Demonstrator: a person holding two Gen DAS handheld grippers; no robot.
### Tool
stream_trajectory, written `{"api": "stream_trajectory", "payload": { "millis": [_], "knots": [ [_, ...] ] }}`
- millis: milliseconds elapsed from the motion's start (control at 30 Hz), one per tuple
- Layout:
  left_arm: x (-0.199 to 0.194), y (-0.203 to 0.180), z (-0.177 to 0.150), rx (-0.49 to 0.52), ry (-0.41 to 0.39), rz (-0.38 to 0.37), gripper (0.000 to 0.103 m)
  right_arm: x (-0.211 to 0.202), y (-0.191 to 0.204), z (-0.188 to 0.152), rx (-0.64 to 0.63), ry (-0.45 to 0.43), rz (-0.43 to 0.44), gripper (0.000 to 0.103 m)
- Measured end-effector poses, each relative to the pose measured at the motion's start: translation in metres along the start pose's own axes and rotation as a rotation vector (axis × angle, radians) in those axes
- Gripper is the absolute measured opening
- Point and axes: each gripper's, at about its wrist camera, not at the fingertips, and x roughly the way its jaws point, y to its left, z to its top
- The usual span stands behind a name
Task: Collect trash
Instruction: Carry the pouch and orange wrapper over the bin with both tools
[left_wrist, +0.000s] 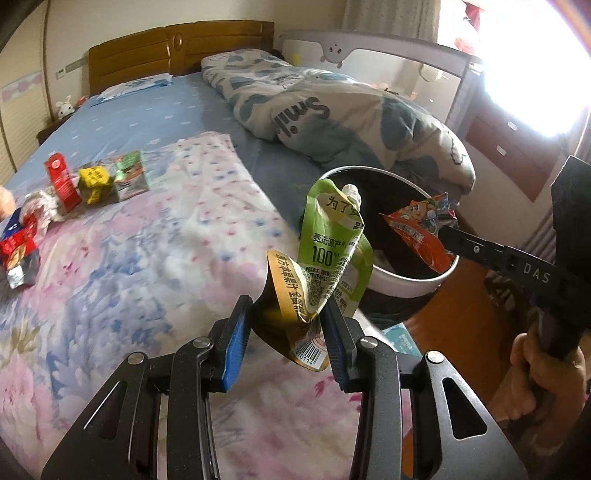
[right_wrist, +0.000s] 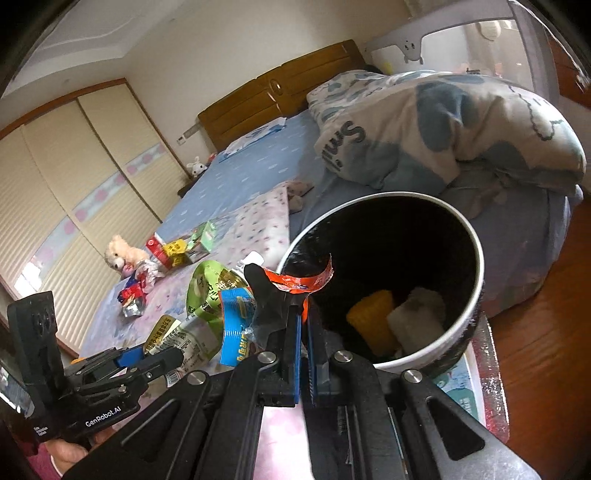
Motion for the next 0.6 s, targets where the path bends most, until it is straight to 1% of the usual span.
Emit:
{"api": "stream_trajectory", "payload": {
  "millis": [367,600],
  "knots": [
    [0.024,-0.022,0.018,0.023,0.025,-0.027,0.036,0.003,-0.023,0.011,0.022,0.001,-0.040,0.003],
    [0.035,-0.031,0.027,0.036,0.036,-0.028,0.036,0.008,-0.036,0.017,0.029,0.012,-0.068,0.003]
  ]
}}
